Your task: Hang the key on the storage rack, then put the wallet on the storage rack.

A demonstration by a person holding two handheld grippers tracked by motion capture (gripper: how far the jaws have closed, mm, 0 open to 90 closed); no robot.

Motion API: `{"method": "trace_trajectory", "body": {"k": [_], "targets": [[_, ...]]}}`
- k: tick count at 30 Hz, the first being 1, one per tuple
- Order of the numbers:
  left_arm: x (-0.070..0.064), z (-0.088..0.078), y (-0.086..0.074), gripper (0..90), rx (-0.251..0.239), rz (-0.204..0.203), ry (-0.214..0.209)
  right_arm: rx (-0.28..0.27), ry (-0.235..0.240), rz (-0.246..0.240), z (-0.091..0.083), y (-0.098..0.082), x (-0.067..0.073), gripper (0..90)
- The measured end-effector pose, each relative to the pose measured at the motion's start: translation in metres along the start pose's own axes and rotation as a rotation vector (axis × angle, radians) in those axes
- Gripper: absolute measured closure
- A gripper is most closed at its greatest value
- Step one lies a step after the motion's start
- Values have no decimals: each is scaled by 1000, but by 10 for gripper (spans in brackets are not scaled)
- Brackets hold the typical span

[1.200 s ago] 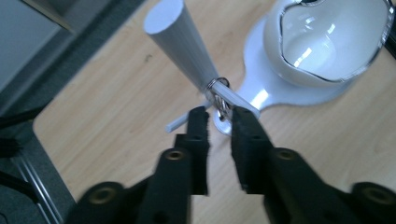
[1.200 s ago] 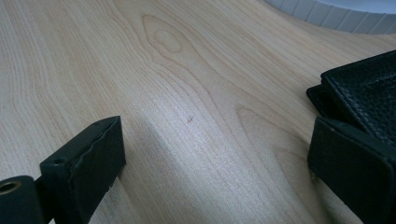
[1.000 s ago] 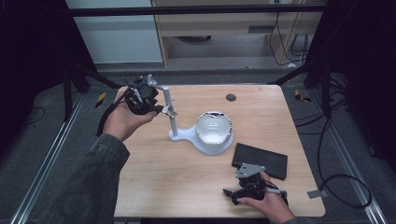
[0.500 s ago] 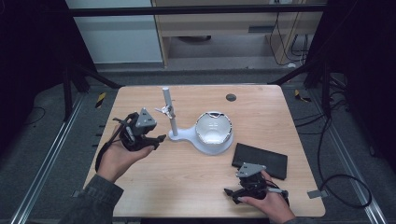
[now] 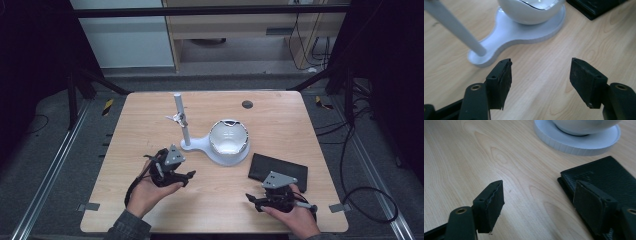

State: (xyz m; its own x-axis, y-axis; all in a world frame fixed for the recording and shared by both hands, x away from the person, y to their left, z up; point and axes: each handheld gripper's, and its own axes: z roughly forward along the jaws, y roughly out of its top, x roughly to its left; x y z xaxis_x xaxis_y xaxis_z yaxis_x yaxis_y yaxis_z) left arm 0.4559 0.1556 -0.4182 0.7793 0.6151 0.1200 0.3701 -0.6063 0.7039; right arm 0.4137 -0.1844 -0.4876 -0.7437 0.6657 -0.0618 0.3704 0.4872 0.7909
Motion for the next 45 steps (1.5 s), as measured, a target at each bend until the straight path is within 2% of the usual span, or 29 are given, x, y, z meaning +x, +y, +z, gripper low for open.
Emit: {"method": "trace_trajectory", "body": {"k": [2, 4, 6, 9, 15, 20, 22, 28, 34, 38, 44, 45], "targets": [[-6, 8, -3, 336, 5, 11, -15, -14, -13, 4, -4, 0, -3, 286], [-10, 14, -5, 335, -12, 5, -38, -33, -26, 11, -9, -1, -6, 328], [-13, 18, -6, 336, -20, 2, -47, -43, -50, 17, -15, -2, -9, 350], [-18, 24, -8, 336, -12, 20, -54, -62, -82, 28, -22, -4, -15, 393], [-31, 34, -21, 332, -3, 23, -56, -88, -177, 74, -35, -9, -30, 401], [-39, 39, -25, 328, -5, 35, -54, -100, -280, 132, -48, -15, -45, 395], [-39, 41, -26, 339, -21, 19, -61, -109, -302, 155, -53, -19, -50, 428], [-46, 43, -25, 447, -44, 26, -69, -109, -380, 178, -68, -33, -68, 523], [-53, 48, -20, 546, -57, 27, -130, -107, -404, 223, -74, -42, -79, 557], [-59, 53, -13, 585, -60, 38, -176, -102, -403, 228, -74, -44, -82, 555], [-67, 64, 4, 642, -43, 83, -221, -88, -403, 258, -73, -46, -85, 502], [-68, 66, 7, 650, -48, 77, -234, -89, -406, 266, -73, -47, -85, 492]]}}
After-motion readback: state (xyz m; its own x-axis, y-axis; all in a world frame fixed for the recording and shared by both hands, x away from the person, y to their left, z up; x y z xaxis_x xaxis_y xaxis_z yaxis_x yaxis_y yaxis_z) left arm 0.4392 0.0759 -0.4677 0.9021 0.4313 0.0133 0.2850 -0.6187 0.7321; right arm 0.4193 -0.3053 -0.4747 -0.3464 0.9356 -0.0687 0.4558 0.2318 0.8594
